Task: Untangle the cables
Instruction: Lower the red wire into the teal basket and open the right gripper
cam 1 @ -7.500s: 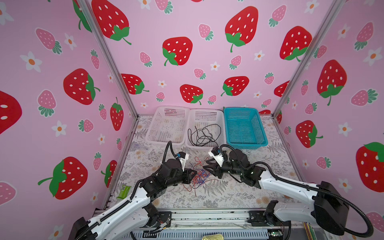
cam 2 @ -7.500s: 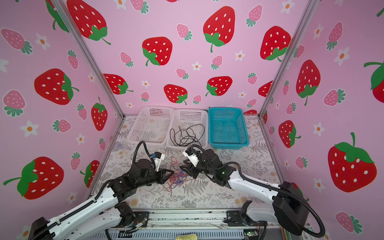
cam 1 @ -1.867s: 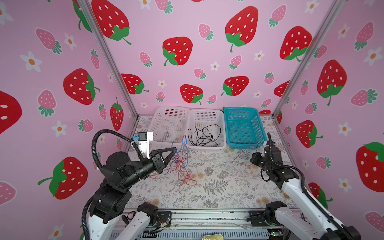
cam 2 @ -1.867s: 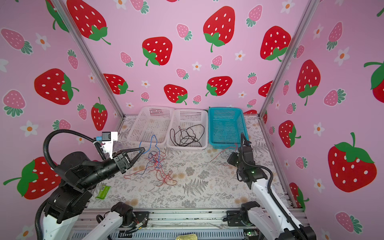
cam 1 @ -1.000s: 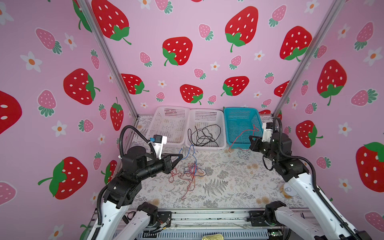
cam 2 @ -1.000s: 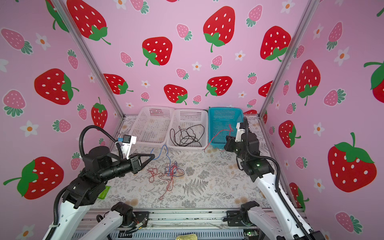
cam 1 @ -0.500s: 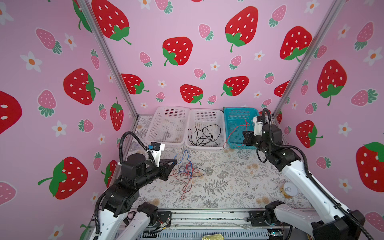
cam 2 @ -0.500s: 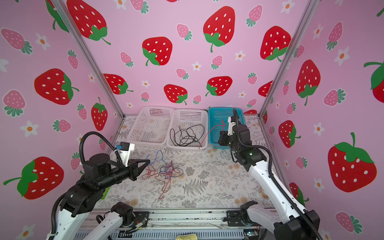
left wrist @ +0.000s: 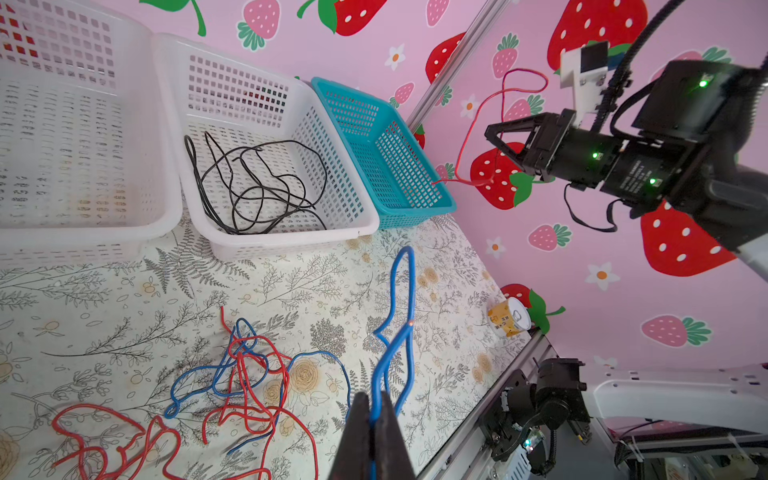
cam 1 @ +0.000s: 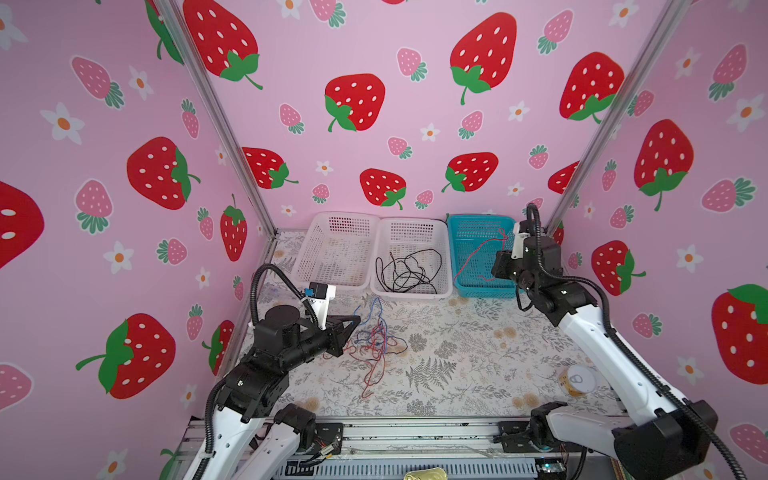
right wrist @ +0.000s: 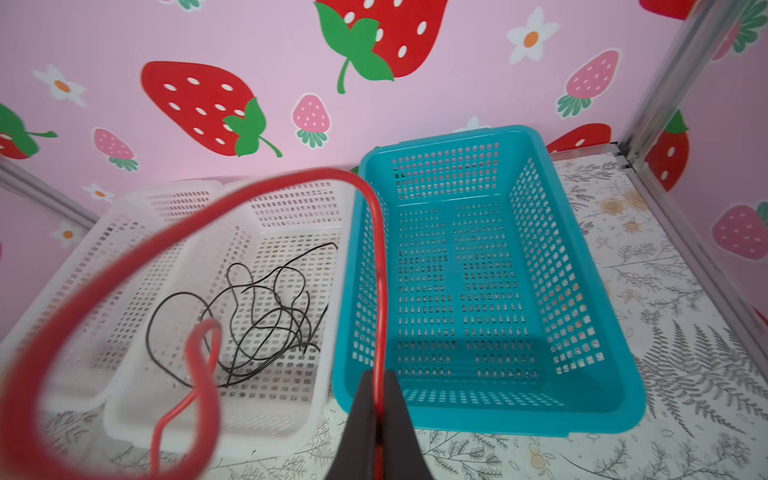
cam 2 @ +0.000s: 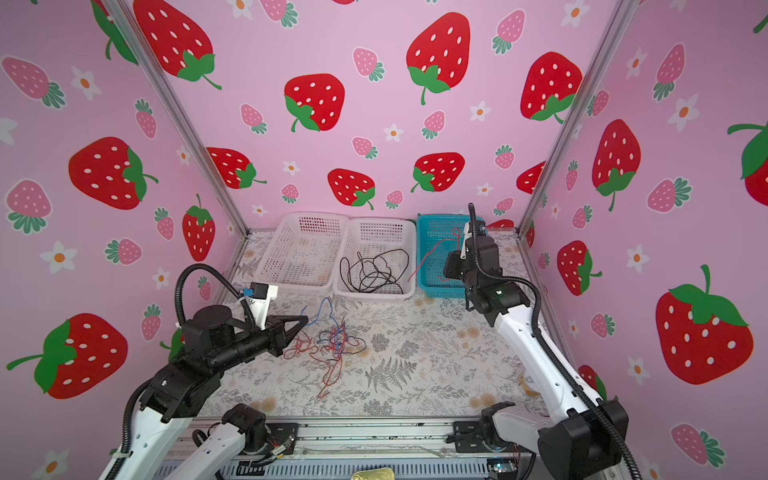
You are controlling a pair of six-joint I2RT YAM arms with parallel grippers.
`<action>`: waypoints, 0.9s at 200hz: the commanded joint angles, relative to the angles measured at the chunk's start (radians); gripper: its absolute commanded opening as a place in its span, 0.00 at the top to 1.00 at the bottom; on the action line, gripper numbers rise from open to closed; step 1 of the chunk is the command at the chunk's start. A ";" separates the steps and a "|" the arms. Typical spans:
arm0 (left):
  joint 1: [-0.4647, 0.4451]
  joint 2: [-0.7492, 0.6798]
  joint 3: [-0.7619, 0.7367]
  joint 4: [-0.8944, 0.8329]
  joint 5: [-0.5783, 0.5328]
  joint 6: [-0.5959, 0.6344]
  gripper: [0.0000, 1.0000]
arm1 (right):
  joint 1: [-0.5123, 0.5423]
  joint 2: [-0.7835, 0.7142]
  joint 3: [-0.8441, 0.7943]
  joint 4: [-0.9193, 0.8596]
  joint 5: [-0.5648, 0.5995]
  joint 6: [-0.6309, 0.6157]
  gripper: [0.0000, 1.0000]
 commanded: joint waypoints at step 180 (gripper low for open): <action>-0.055 0.011 -0.067 0.118 0.017 -0.036 1.00 | -0.181 0.332 0.184 -0.007 -0.013 0.050 0.64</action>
